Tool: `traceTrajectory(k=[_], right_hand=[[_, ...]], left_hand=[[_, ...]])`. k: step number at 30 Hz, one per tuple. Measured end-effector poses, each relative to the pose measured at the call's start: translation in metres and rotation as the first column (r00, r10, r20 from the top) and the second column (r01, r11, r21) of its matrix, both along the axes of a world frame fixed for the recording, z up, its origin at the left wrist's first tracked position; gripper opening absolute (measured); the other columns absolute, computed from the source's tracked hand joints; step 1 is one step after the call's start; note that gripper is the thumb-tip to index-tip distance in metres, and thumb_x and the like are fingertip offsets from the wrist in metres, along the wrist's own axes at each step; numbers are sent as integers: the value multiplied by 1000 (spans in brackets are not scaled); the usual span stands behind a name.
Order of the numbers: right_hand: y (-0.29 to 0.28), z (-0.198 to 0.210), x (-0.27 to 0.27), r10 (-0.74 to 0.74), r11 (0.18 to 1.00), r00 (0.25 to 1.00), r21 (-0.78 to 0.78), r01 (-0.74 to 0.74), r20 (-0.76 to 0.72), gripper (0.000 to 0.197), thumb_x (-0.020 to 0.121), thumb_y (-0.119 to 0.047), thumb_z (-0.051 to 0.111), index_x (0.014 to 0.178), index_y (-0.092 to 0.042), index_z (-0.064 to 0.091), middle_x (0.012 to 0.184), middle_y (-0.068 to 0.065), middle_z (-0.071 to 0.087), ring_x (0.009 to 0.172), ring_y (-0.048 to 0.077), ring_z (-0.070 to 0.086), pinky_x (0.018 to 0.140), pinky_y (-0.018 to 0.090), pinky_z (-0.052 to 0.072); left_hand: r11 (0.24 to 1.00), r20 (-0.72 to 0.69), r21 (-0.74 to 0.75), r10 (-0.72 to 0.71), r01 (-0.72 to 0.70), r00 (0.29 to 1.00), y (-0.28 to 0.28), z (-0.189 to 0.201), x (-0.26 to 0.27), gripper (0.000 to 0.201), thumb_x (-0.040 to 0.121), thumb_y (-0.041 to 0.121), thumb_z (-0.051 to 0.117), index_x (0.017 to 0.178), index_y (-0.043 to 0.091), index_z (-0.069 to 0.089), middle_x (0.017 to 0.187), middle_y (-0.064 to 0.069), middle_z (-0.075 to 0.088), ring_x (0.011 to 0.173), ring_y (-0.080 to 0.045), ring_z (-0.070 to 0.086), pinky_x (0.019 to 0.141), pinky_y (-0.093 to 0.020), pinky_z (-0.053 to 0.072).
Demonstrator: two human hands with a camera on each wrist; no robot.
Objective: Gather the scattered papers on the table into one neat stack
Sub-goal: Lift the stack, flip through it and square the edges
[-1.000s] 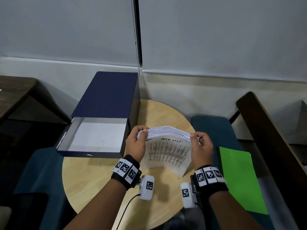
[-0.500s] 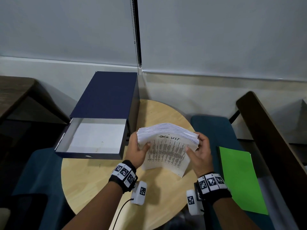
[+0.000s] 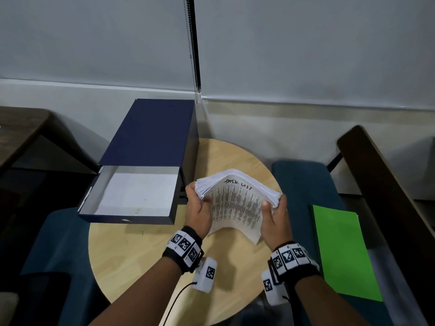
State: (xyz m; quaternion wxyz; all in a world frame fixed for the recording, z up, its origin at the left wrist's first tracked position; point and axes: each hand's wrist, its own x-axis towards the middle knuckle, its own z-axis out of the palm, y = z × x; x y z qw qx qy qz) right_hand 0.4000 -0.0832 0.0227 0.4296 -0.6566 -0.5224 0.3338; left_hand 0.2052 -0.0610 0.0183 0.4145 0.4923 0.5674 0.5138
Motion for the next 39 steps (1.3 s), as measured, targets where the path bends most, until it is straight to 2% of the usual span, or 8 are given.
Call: traceTrajectory(k=[4, 9, 20, 24, 28, 32, 35, 39], right_hand=[[-12, -15, -1, 18, 995, 1000, -93, -19, -19, 42, 97, -22, 51, 134, -21, 32, 107, -5, 57, 93, 18, 58, 82, 29, 46], [1, -15, -2, -20, 994, 1000, -104, 19, -11, 32, 99, -30, 45, 129, -22, 35, 107, -3, 59, 101, 24, 62, 88, 37, 51], [11, 6, -4, 42, 994, 999, -98, -40, 18, 39, 101, -26, 44, 137, -13, 37, 101, -5, 60, 95, 18, 61, 80, 25, 44], [10, 3, -3, 1, 1000, 1000, -31, -2, -7, 28, 100, -24, 45, 128, -23, 41, 95, -23, 56, 84, 3, 60, 81, 30, 50], [-3, -9, 4, 87, 989, 995, -113, -91, -40, 36, 94, -27, 57, 118, -42, 34, 97, -20, 62, 95, 17, 67, 77, 32, 53], [-1, -3, 8, 80, 997, 985, 4, -80, -151, 63, 82, -21, 75, 130, -37, 38, 117, -14, 62, 103, 8, 65, 85, 31, 55], [7, 15, 2, 27, 992, 973, 123, 1, -227, 45, 80, -25, 72, 120, -29, 51, 110, -25, 62, 100, -1, 63, 81, 16, 51], [17, 26, -4, -49, 989, 970, 125, 81, -237, 17, 90, -35, 61, 107, -33, 61, 106, -23, 63, 101, 1, 62, 86, 28, 52]], left_hand=[[998, -108, -57, -42, 36, 993, -10, -16, 1, 43, 94, -9, 48, 111, 30, 42, 104, 8, 56, 92, 8, 56, 75, -2, 42], [995, -106, -103, -23, 12, 994, -1, -15, 1, 34, 95, -3, 49, 118, 23, 48, 108, 15, 60, 100, 13, 53, 79, -8, 41], [998, -51, -59, 23, -26, 998, 9, -4, 10, 26, 99, 5, 47, 114, 25, 44, 111, 12, 58, 104, 2, 57, 89, -24, 48], [998, -33, -25, 49, -50, 998, 6, -1, 8, 27, 98, 4, 48, 117, 22, 42, 111, 11, 58, 102, 7, 57, 88, -22, 48], [998, -95, -63, -5, -1, 995, -6, -15, -1, 38, 93, 20, 65, 123, 21, 43, 115, 9, 61, 108, 0, 59, 95, -37, 52], [1000, -9, -26, -5, 5, 1000, -4, -4, -6, 60, 75, 44, 74, 123, 26, 42, 113, 12, 62, 104, -4, 62, 89, -26, 52], [997, 111, 69, 20, -27, 994, 3, 13, -7, 56, 74, 45, 70, 120, 21, 47, 114, 5, 62, 102, -5, 63, 83, -19, 52], [990, 155, 72, 113, -125, 982, 15, 26, -3, 42, 87, 39, 62, 123, 18, 53, 117, -1, 67, 109, -12, 63, 91, -26, 51]])
